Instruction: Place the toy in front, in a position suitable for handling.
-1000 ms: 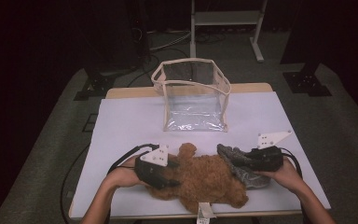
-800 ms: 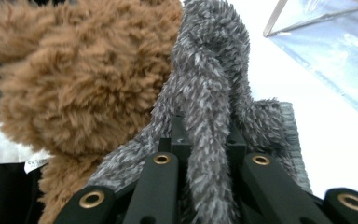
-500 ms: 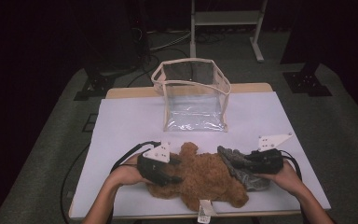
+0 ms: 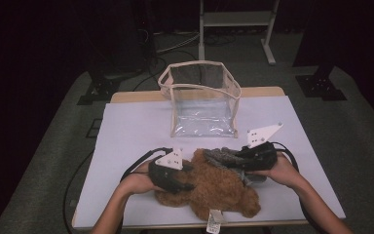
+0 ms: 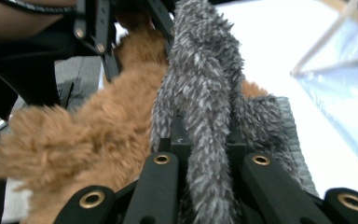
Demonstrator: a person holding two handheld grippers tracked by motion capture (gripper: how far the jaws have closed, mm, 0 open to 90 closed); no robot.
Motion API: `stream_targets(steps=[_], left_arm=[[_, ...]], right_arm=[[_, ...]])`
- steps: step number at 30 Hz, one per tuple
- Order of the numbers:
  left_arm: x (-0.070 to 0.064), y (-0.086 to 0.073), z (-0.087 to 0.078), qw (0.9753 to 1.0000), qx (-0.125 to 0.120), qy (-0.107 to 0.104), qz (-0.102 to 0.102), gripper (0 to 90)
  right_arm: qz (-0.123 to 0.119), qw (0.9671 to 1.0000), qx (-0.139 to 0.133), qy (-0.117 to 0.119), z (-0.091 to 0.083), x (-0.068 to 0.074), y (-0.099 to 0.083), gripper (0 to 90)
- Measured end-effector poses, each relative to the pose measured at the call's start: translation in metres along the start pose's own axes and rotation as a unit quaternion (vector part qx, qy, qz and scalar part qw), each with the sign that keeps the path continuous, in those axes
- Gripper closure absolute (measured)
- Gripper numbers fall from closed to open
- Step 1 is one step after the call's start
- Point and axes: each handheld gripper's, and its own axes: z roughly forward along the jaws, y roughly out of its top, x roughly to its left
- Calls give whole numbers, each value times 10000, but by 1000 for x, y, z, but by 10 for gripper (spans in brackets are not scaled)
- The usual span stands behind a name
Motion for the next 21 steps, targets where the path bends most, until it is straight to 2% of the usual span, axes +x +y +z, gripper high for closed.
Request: stream_targets(steps=[1,4,7,10,15,18,21], left_arm=[[0,3,3,10000,42,13,1,441],[1,9,7,9998,178,52,73,444],[2,12,8,9996,254,50,65,444],[3,12,8,9997,251,55,59,443],[3,12,4,9998,184,85,27,420],[1,12,-2,9999,155,70,21,389],[0,8,-15,9999,84,147,11,377]], right_arm=[[54,10000,-29,-8,-3,-1,-1,800],[1,10000,13,-24,-5,4,6,800],[-238,9996,117,17,1,11,19,800],[-320,9993,145,100,6,15,24,800],[-237,9994,246,54,7,14,14,803],[-81,9998,149,77,7,11,5,804],[-70,9999,113,100,6,11,2,804]])
